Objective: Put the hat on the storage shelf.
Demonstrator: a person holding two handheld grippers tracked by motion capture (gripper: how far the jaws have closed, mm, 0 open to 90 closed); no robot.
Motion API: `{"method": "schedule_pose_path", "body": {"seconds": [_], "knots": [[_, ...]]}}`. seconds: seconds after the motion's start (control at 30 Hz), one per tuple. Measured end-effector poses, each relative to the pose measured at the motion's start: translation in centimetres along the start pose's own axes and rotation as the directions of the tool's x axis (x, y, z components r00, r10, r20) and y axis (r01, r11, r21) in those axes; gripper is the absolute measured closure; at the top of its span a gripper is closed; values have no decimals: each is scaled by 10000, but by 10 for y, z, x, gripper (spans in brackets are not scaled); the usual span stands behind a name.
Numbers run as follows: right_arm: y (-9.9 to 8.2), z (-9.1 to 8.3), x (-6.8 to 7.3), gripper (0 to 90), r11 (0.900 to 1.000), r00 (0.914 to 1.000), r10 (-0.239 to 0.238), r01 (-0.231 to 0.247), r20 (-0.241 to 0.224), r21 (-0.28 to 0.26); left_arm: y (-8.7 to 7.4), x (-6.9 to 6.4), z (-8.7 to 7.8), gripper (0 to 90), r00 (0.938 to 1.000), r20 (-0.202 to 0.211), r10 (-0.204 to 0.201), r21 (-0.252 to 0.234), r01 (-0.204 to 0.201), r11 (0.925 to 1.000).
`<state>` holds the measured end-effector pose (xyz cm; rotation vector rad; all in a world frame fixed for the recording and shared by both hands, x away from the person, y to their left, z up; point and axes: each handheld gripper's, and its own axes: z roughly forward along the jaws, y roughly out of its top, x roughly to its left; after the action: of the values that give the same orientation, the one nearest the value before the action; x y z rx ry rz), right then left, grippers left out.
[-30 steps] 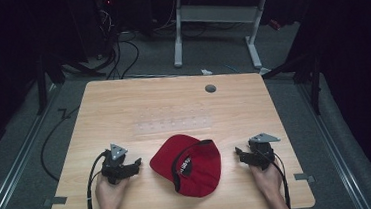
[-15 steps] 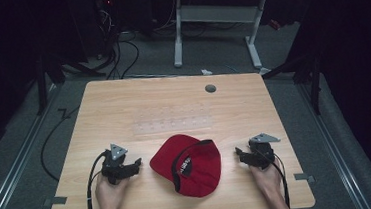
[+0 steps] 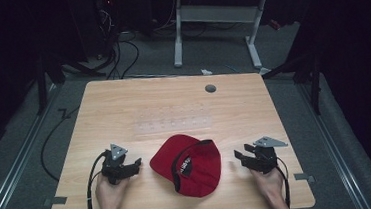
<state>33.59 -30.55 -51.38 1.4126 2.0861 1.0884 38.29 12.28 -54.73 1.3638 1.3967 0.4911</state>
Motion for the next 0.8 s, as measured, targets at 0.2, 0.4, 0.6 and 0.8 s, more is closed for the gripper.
{"method": "schedule_pose_path", "body": {"seconds": [0.2, 0.4, 0.6, 0.8], "knots": [[3, -3, 11, 432, 9997, 9985, -123, 112, -536, -207, 0, 0, 0, 272, 10000, -16, -25, -4, 25, 10000], [11, -4, 33, 401, 9965, 9931, -835, 823, -827, -176, 0, 0, 0, 270, 10000, -7, -18, 9, 18, 10000], [22, 0, 46, 372, 9939, 9851, -1087, 1050, -1331, -346, 0, 0, 0, 269, 10000, -5, -14, 15, 14, 10000], [32, 8, 52, 348, 9921, 9819, -1213, 1150, -1455, -508, 0, 0, 0, 266, 10000, 0, -3, 7, 3, 10000]]}}
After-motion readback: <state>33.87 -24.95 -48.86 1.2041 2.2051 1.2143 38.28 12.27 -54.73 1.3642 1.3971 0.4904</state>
